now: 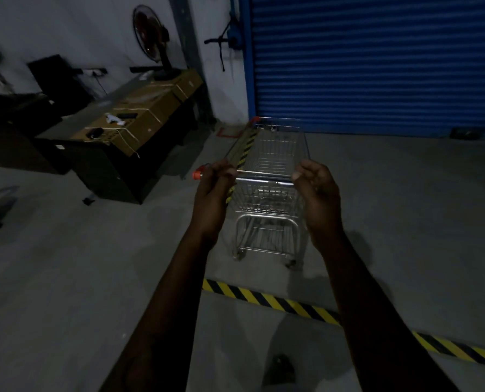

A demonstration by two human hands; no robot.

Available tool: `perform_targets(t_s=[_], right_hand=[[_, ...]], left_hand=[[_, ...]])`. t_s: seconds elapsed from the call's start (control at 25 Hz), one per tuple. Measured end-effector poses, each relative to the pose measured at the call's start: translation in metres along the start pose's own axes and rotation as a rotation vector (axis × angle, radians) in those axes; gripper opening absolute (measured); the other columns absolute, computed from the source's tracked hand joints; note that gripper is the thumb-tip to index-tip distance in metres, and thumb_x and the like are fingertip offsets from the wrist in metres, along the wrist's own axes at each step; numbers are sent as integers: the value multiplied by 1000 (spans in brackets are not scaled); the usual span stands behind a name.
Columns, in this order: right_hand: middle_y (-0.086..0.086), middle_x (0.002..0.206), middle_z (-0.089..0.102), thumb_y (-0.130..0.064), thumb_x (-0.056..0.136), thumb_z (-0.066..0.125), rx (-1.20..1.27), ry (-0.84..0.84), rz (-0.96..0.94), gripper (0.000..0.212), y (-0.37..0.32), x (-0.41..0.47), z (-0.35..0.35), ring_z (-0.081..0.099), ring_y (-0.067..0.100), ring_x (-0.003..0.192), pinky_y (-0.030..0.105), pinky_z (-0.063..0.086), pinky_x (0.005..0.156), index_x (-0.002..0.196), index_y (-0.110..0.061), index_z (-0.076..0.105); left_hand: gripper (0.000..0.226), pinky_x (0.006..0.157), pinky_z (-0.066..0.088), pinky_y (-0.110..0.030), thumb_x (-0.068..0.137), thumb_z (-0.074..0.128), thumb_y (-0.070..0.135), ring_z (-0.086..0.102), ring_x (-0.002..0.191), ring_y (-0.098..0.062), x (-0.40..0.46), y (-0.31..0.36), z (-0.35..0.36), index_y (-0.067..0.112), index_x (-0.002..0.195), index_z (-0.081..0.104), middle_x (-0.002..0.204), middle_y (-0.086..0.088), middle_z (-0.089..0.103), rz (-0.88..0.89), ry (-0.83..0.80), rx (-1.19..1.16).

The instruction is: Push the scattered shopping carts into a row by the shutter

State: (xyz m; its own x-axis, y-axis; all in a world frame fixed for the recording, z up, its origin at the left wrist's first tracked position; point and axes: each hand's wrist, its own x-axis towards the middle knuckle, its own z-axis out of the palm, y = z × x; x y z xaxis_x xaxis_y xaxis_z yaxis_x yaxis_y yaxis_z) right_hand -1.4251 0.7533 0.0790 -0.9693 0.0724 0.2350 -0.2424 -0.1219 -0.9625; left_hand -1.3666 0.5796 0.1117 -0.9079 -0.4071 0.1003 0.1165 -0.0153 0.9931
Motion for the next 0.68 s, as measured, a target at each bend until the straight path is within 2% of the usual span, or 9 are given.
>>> perform_targets(t_s=[0.12, 0.2, 0.32, 0.44, 0.56, 0.68], right_hand=[[11, 125, 63, -33, 83, 67, -14, 3, -30, 30, -43, -78, -11, 63, 9, 107, 19, 49, 88, 112, -27, 64], [8, 121, 64, -32, 87, 64, -25, 3, -53, 34, -67, -140, -20, 61, -1, 99, 14, 48, 82, 118, -20, 64], [-2, 112, 65, -25, 92, 59, -24, -49, -110, 38, -98, -227, -36, 59, -12, 91, 10, 47, 78, 126, -9, 60], [-11, 116, 64, -29, 90, 56, 19, -47, -91, 42, -134, -303, -55, 59, -13, 97, 9, 46, 81, 129, -13, 59], [-1, 129, 63, -32, 90, 55, 28, -80, -103, 49, -160, -364, -76, 58, -8, 106, 10, 46, 86, 135, -12, 56], [2, 134, 60, -32, 91, 54, 46, -119, -111, 50, -185, -429, -100, 57, -2, 113, 13, 45, 90, 136, -11, 54]], left_hand=[[30, 72, 47, -7, 102, 54, 22, 64, 103, 2, -86, 24, -29, 15, 130, 58, 130, -2, 64, 37, 1, -5], [26, 72, 47, -7, 102, 52, 21, 65, 101, 3, -149, 35, -49, 16, 126, 60, 124, 2, 66, 66, 2, -21], [30, 77, 48, -8, 102, 52, 24, 64, 110, -1, -230, 52, -73, 16, 131, 57, 129, 1, 65, 109, 0, -17], [34, 84, 48, -9, 102, 52, 26, 61, 119, -7, -309, 72, -91, 16, 135, 55, 133, 1, 63, 117, 10, -3], [43, 89, 47, -12, 98, 54, 35, 60, 121, -7, -383, 85, -101, 18, 138, 53, 135, 1, 62, 132, -2, 26], [57, 102, 44, -25, 88, 55, 47, 57, 125, -8, -463, 98, -104, 22, 139, 52, 137, 3, 60, 147, 9, 71]])
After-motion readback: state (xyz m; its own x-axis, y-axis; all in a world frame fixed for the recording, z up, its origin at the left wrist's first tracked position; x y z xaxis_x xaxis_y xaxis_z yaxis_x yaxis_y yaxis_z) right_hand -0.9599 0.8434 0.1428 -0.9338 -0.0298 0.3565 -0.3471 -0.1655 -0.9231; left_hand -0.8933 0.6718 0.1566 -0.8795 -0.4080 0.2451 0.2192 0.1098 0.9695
